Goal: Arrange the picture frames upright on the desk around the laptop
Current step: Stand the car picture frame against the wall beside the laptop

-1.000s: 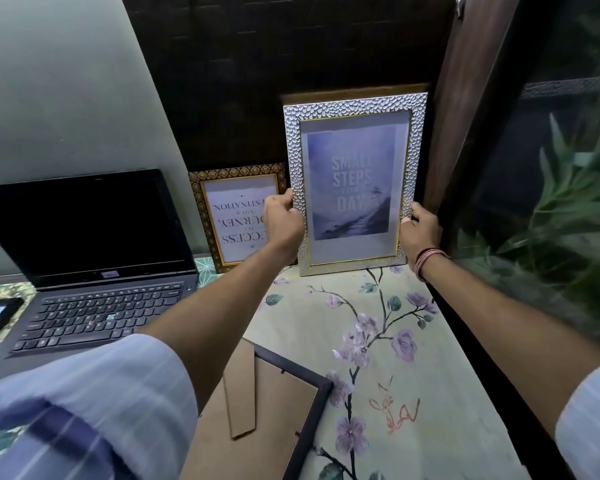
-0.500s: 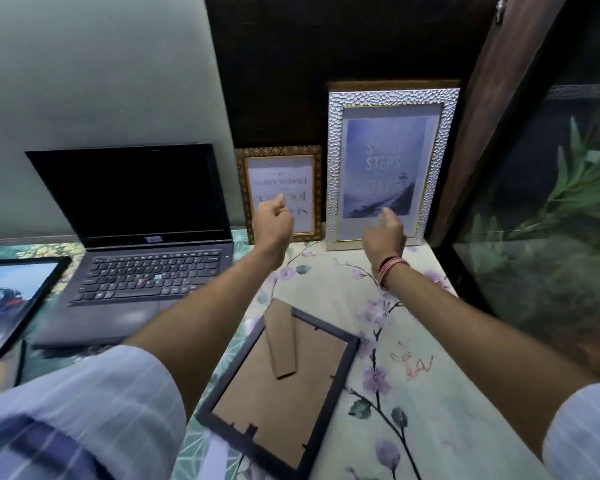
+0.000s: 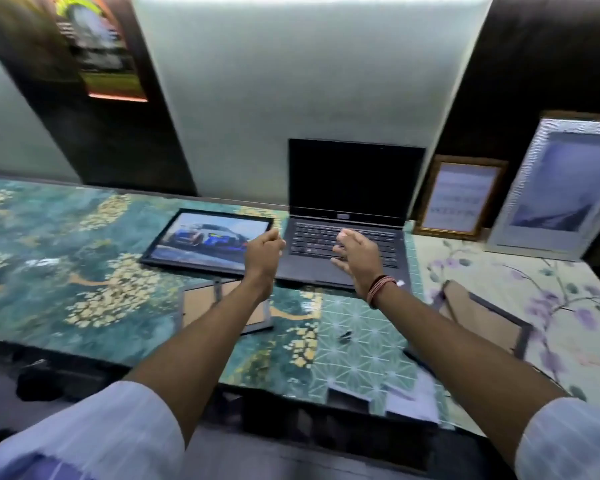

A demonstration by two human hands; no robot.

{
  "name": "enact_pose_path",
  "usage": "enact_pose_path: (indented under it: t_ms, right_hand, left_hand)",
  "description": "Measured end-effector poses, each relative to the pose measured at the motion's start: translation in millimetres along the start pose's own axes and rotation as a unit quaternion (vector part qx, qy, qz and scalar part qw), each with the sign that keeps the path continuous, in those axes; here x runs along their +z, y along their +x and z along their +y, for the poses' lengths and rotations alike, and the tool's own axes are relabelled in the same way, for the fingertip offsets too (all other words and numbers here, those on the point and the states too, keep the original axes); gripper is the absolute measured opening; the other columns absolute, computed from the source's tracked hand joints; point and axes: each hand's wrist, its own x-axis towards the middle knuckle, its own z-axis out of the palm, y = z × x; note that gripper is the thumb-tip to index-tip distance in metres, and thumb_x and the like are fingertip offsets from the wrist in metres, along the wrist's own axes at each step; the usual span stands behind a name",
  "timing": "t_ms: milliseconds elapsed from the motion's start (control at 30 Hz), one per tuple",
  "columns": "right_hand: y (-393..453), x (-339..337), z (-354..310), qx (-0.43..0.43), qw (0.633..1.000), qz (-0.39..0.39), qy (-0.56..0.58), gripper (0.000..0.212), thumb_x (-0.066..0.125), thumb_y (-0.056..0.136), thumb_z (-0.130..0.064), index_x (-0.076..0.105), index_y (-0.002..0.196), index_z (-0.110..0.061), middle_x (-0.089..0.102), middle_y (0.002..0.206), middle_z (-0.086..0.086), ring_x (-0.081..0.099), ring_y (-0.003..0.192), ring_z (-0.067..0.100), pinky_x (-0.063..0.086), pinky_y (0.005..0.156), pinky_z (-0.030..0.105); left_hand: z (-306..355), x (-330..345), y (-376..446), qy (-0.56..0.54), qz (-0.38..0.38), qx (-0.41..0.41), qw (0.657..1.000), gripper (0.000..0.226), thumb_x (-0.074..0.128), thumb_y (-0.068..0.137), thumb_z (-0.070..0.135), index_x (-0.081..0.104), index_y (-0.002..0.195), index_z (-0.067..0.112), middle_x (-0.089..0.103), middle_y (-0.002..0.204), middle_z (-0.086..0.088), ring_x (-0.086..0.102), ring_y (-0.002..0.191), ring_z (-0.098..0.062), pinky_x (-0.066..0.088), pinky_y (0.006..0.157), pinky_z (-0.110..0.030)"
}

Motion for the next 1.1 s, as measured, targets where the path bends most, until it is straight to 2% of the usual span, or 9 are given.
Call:
enact_pose_path:
  t_ms: [200, 267, 400, 467, 567, 667, 867, 1000, 1100]
  right_hand:
    - [1, 120, 21, 0.008, 0.999, -0.011, -0.036, 0.012, 0.056, 0.101, -0.021, 0.065, 0.104, -0.014, 0.065, 0.099, 0.008, 0.064, 0.096, 0.026, 0.058, 0.094, 0.044]
    - [15, 146, 35, 0.015, 0.996, -0.001, -0.086, 0.012, 0.057, 0.097, -0.017, 0.062, 0.087, -0.013, 0.059, 0.086, 0.008, 0.059, 0.084, 0.024, 0.058, 0.086, 0.043]
    - [62, 178, 62, -0.022, 0.941, 0.049, -0.333, 0.016, 0.056, 0.080, -0.012, 0.054, 0.065, -0.013, 0.050, 0.067, 0.015, 0.050, 0.070, 0.028, 0.050, 0.066, 0.041]
    - [85, 186, 65, -0.015, 0.911, 0.064, -0.406, 0.012, 0.058, 0.085, -0.010, 0.055, 0.074, -0.006, 0.058, 0.079, 0.025, 0.056, 0.080, 0.037, 0.037, 0.065, 0.034]
    - [131, 202, 77, -0.010, 0.885, 0.067, -0.461, 0.022, 0.065, 0.090, -0.018, 0.063, 0.099, 0.002, 0.068, 0.111, 0.029, 0.064, 0.107, 0.041, 0.042, 0.073, 0.034]
    - [161, 213, 89, 0.011, 0.866, 0.064, -0.496, 0.033, 0.069, 0.090, -0.020, 0.063, 0.107, 0.007, 0.067, 0.115, 0.028, 0.063, 0.110, 0.041, 0.044, 0.075, 0.034]
    - [186, 219, 95, 0.033, 0.872, 0.114, -0.475, 0.031, 0.069, 0.087, -0.014, 0.063, 0.109, 0.007, 0.064, 0.116, 0.029, 0.063, 0.110, 0.042, 0.050, 0.082, 0.038]
    - [200, 225, 73, -0.051, 0.879, 0.149, -0.451, 0.018, 0.073, 0.080, -0.019, 0.069, 0.078, -0.001, 0.062, 0.079, 0.021, 0.062, 0.080, 0.036, 0.042, 0.065, 0.034]
    - [216, 228, 53, -0.126, 0.868, 0.191, -0.441, 0.026, 0.071, 0.082, -0.024, 0.070, 0.087, 0.002, 0.071, 0.093, 0.024, 0.066, 0.092, 0.042, 0.050, 0.076, 0.042]
  left_hand:
    - [2, -130, 35, 0.008, 0.050, -0.019, 0.999, 0.022, 0.057, 0.100, 0.008, 0.069, 0.108, 0.024, 0.065, 0.099, 0.005, 0.058, 0.106, -0.021, 0.048, 0.105, -0.043]
    - [-4, -161, 51, 0.035, 0.086, -0.010, 0.996, 0.024, 0.059, 0.099, 0.007, 0.074, 0.117, 0.011, 0.065, 0.105, -0.003, 0.062, 0.106, -0.022, 0.049, 0.098, -0.038]
    - [-27, -216, 96, 0.184, 0.153, 0.025, 0.971, 0.015, 0.061, 0.097, 0.005, 0.071, 0.093, 0.014, 0.059, 0.094, -0.008, 0.054, 0.093, -0.019, 0.040, 0.080, -0.031]
    - [-41, -240, 124, 0.278, 0.180, 0.013, 0.943, 0.015, 0.060, 0.094, 0.005, 0.072, 0.088, 0.007, 0.066, 0.090, -0.016, 0.060, 0.087, -0.027, 0.044, 0.075, -0.036]
    - [-63, -276, 179, 0.401, 0.199, -0.016, 0.894, 0.021, 0.059, 0.092, 0.010, 0.073, 0.102, -0.003, 0.069, 0.115, -0.030, 0.064, 0.109, -0.047, 0.055, 0.089, -0.051]
    - [-83, -298, 220, 0.461, 0.186, -0.053, 0.866, 0.024, 0.060, 0.098, 0.020, 0.069, 0.110, 0.001, 0.062, 0.128, -0.028, 0.058, 0.121, -0.049, 0.052, 0.099, -0.052]
    - [-96, -305, 251, 0.366, 0.187, -0.043, 0.911, 0.011, 0.064, 0.085, 0.001, 0.069, 0.076, -0.002, 0.064, 0.077, -0.021, 0.065, 0.079, -0.033, 0.047, 0.068, -0.036]
    - [-79, -294, 258, 0.275, 0.200, 0.010, 0.940, 0.016, 0.069, 0.091, 0.004, 0.081, 0.101, 0.007, 0.069, 0.089, -0.015, 0.062, 0.087, -0.026, 0.051, 0.081, -0.035]
    - [-55, -278, 273, 0.234, 0.210, 0.055, 0.948, 0.017, 0.068, 0.092, 0.004, 0.079, 0.106, 0.003, 0.070, 0.091, -0.010, 0.062, 0.088, -0.024, 0.045, 0.078, -0.032]
